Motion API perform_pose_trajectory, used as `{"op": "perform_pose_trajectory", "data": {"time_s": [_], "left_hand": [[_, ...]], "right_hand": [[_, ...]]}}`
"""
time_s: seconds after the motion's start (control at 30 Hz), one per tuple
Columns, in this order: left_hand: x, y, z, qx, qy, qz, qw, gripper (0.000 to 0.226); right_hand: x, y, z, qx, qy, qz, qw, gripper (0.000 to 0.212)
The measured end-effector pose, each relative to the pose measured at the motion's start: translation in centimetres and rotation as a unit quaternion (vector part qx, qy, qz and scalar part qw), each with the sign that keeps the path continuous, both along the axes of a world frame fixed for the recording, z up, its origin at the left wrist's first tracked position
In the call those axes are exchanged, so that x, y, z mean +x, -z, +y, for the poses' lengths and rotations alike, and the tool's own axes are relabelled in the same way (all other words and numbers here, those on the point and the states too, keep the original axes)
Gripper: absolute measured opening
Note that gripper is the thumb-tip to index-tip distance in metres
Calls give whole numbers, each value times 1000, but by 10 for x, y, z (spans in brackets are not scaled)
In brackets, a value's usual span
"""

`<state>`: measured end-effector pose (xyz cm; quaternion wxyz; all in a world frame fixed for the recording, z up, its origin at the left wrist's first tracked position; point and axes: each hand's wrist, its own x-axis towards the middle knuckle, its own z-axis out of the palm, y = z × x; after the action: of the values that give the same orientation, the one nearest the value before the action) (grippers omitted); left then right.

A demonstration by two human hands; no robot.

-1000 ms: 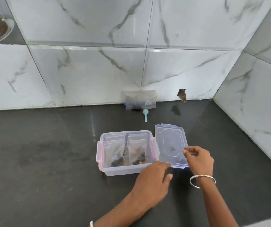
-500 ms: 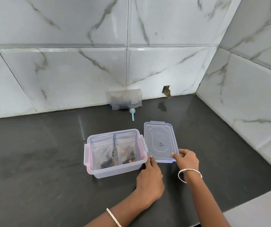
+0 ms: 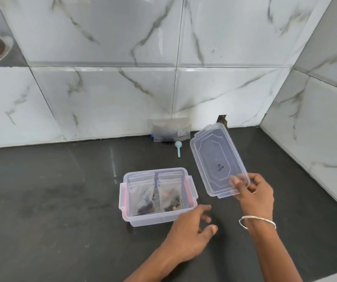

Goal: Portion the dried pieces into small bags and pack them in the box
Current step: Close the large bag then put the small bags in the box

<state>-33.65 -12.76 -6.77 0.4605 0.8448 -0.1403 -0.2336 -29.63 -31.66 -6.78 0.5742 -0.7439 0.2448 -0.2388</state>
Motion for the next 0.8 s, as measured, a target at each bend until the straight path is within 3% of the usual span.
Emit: {"op": "perform_pose_trajectory", "data": {"time_s": [0.17,0.27,0.33,0.4,0.47,0.6,0.8], "left_hand": [[10,-16,48,-183,-127,17,975,15],[15,-22,84,-233,-263,-6,936,19],[17,-22,108,-247,-375,-26,893,25],[18,-18,128,-247,-467,-36,848,30],[19,-14,141,-241,-510,-20,826,32],[19,-8,154,-212,-487,42,846,36],[16,-6,149,-175,-474,43,862,11]], "right_hand": [[-4,-27,43,-174,-26,-129,976,15],[-5,-18,68,-223,-76,-168,957,28],[-4,-8,83,-244,-120,-194,943,40],[-2,3,91,-260,-156,-215,928,40],[0,14,94,-273,-186,-216,919,35],[-2,29,91,-285,-230,-199,909,34],[-12,29,84,-285,-258,-194,902,33]]}}
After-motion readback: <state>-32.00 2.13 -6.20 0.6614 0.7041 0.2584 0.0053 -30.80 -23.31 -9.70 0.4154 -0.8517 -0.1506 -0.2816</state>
